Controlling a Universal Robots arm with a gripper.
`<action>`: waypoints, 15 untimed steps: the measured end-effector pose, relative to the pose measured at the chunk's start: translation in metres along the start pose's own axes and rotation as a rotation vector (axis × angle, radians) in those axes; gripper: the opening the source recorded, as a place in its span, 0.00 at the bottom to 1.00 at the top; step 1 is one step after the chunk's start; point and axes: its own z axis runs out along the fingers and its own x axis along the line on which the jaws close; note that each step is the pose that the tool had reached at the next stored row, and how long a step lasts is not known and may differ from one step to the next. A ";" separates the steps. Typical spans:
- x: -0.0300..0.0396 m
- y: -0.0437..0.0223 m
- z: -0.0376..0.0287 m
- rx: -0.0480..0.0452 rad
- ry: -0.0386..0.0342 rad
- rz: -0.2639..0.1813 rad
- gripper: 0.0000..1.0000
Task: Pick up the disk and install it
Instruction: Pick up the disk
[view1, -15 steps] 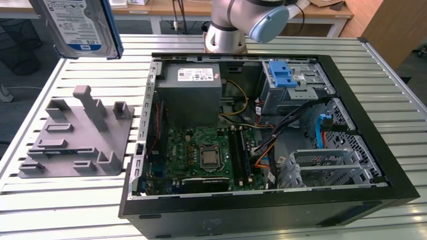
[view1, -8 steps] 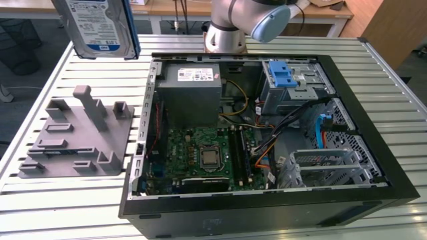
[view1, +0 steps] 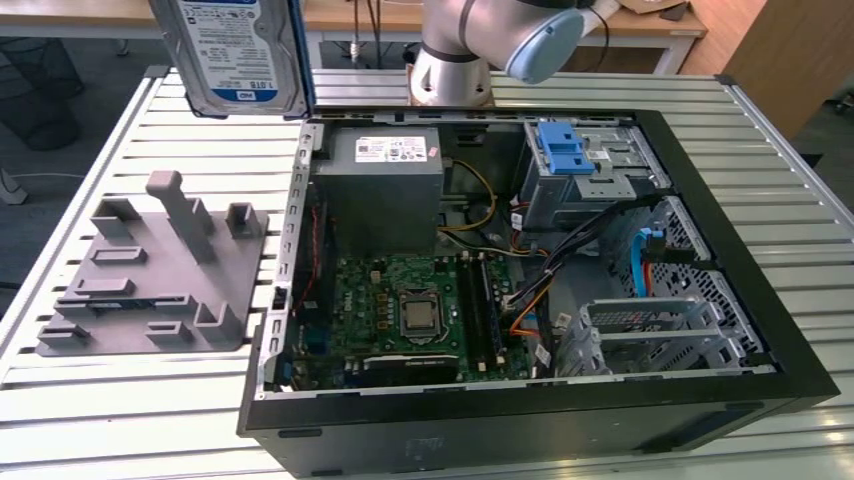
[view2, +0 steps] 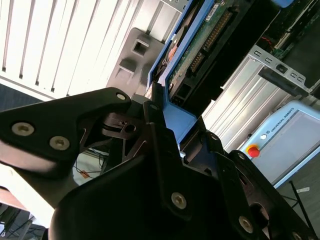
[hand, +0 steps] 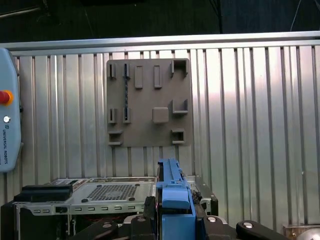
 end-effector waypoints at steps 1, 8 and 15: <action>-0.0001 -0.0013 0.0000 0.0001 0.0000 0.000 0.37; -0.0001 -0.0020 0.0000 0.0000 0.0000 0.000 0.37; -0.0001 -0.0021 0.0000 0.0001 0.0000 0.000 0.37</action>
